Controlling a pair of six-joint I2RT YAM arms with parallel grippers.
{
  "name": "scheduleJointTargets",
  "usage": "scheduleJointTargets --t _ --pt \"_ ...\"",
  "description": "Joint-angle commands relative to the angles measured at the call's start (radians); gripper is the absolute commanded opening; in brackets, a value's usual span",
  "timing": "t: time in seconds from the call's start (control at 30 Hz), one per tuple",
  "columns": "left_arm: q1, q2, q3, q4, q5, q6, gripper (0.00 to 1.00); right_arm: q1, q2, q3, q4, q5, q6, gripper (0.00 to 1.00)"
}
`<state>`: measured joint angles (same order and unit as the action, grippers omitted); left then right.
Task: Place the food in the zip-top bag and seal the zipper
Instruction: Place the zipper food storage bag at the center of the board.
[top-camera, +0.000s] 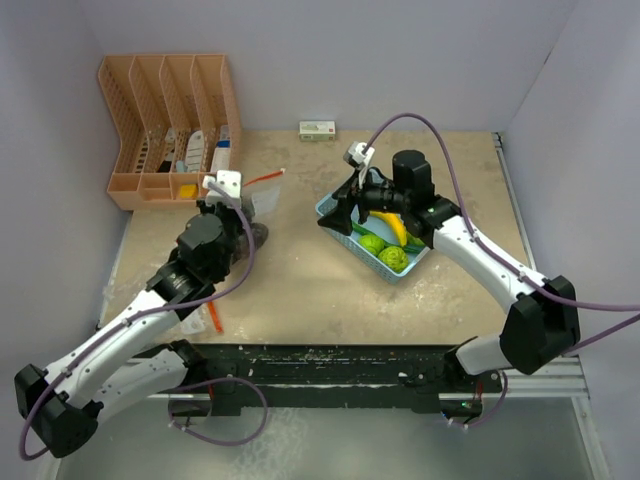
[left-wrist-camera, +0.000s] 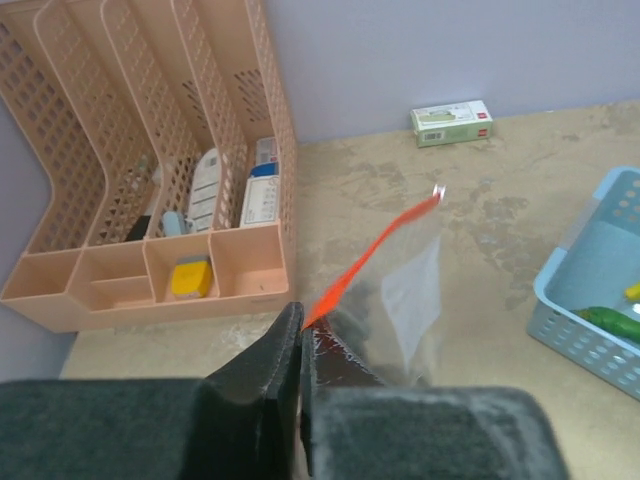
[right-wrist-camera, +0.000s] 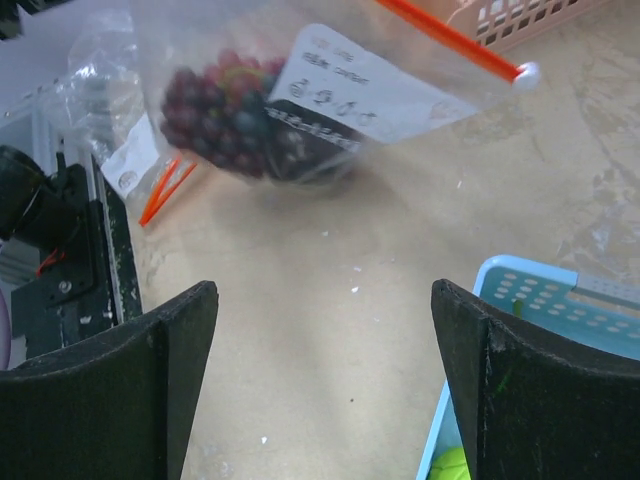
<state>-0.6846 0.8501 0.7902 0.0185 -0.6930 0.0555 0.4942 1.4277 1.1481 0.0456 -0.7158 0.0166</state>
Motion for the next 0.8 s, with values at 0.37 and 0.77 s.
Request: scheduleJointTargets --t 0.37,0.77 --pt "0.24 0.07 0.004 -0.1 -0.046 -0.327 0.99 0.0 0.011 0.006 0.138 0.007 0.111 0.89" --pt "0.24 0.166 0.191 -1.193 -0.534 -1.415 0.95 0.001 0.029 -0.002 0.185 -0.06 0.15 0.88"
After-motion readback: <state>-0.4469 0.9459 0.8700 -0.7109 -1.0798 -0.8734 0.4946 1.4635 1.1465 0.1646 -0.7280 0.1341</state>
